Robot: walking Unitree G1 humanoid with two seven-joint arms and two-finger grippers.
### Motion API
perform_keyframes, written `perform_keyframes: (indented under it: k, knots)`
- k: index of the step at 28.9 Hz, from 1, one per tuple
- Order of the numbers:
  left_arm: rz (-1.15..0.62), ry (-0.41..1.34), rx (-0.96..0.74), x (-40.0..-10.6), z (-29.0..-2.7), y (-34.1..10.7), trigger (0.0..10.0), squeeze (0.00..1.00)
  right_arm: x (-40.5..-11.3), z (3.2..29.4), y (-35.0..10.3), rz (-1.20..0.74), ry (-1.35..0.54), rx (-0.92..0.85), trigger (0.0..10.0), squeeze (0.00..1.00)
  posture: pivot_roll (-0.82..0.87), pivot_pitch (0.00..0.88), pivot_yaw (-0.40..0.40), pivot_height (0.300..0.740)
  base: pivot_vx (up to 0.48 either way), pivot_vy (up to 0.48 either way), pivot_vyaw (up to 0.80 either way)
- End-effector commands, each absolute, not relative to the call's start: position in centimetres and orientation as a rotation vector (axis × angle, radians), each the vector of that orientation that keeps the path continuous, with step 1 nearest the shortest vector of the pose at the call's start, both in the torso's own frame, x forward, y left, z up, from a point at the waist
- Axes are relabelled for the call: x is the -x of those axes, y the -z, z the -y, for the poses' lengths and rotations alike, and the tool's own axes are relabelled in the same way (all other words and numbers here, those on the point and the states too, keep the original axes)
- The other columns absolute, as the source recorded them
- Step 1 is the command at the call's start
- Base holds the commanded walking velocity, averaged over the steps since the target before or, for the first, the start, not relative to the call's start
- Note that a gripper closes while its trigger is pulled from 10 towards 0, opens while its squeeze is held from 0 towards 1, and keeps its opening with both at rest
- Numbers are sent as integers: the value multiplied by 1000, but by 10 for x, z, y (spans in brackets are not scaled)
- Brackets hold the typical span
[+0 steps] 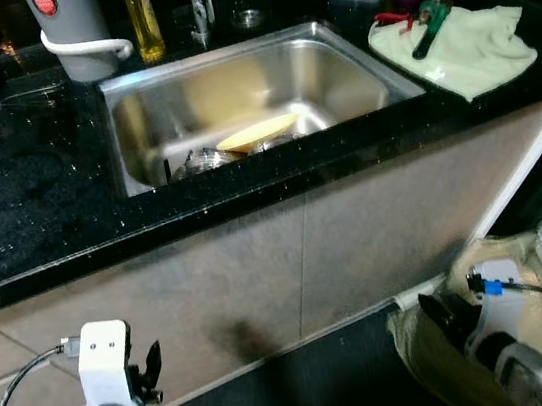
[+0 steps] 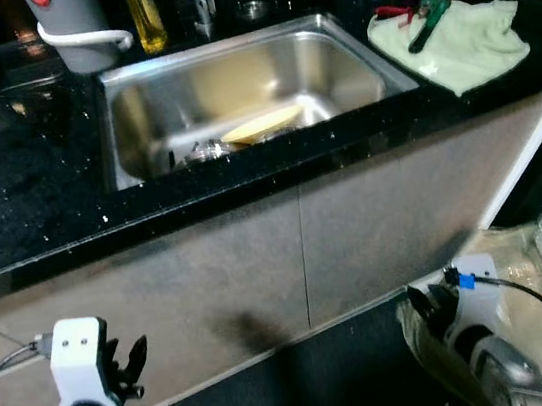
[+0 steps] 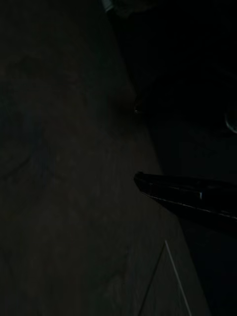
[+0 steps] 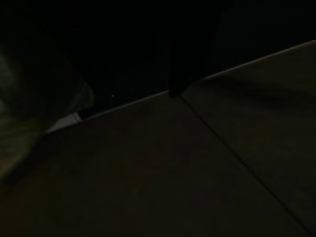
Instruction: Kitchen organization
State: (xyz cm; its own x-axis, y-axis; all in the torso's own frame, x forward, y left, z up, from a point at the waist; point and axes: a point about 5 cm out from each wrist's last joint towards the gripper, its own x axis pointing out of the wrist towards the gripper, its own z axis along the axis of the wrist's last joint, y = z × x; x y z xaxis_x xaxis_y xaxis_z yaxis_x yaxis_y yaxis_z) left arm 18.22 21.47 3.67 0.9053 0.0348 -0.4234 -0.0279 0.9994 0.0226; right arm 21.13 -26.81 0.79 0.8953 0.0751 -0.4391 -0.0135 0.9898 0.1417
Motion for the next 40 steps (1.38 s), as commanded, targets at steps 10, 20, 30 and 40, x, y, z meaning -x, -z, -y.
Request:
perform_keyframes:
  k: [10, 20, 30, 40]
  knots:
    - [-568, -37, 21, -155, -216, 12, 10000, 0, -210, 277, 6, -471, 10, -219, 10000, 0, -73, 75, 18, 732, 0, 0, 0]
    - [-502, -20, 244, -164, -222, 15, 10000, 0, -213, 276, 11, -494, -19, -281, 10000, 0, -99, 71, 30, 732, 0, 0, 0]
    - [-529, -7, 295, -159, -223, 22, 10000, 0, -210, 271, 16, -489, -23, -297, 10000, 0, -117, 38, 51, 732, 0, 0, 0]
    - [-539, 67, 270, -162, -213, 26, 10000, 0, -210, 253, 20, -481, -63, -302, 10000, 0, -84, 40, 49, 732, 0, 0, 0]
